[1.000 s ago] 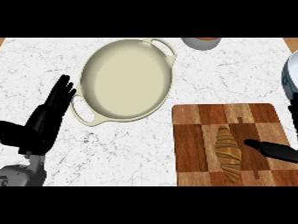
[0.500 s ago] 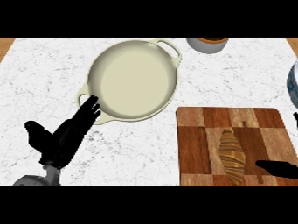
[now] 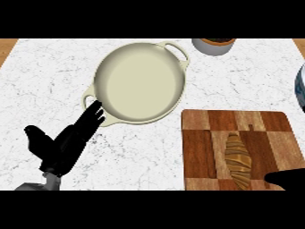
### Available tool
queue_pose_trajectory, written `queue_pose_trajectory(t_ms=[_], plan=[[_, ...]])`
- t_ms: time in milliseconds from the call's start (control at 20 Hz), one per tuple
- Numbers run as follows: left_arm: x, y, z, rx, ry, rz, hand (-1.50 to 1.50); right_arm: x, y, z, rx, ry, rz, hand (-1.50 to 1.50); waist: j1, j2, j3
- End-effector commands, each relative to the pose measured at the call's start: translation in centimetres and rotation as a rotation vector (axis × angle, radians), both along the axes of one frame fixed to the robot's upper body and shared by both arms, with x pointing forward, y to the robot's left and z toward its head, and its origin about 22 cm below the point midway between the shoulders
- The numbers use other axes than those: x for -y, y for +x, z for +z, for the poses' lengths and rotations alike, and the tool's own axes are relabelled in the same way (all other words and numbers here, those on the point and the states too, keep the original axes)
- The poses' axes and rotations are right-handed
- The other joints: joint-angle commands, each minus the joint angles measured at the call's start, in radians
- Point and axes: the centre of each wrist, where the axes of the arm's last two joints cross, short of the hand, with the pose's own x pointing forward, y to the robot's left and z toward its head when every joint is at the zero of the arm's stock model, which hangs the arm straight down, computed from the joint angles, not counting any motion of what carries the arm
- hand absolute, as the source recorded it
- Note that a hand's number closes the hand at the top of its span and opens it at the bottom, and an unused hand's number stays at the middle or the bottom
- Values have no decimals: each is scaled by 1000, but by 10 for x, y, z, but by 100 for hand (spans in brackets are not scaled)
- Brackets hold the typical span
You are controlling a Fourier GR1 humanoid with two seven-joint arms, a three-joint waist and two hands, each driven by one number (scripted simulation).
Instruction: Pick the croissant from the cutting board and place it in the pot
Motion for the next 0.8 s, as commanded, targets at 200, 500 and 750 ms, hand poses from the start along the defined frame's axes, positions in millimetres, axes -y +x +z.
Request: queue_pose_trajectory(t_ms=[200, 500, 750], plan=[[7, 7, 9, -14, -5, -3, 0, -33, -6, 51, -152, 41, -97, -150, 6, 2, 0], [-3, -2, 6, 8, 5, -4, 0, -49, 11, 40, -153, 153, -109, -150, 18, 3, 1], [7, -3, -3, -7, -1, 1, 0, -68, 19, 15, -166, 150, -99, -150, 12, 4, 2]])
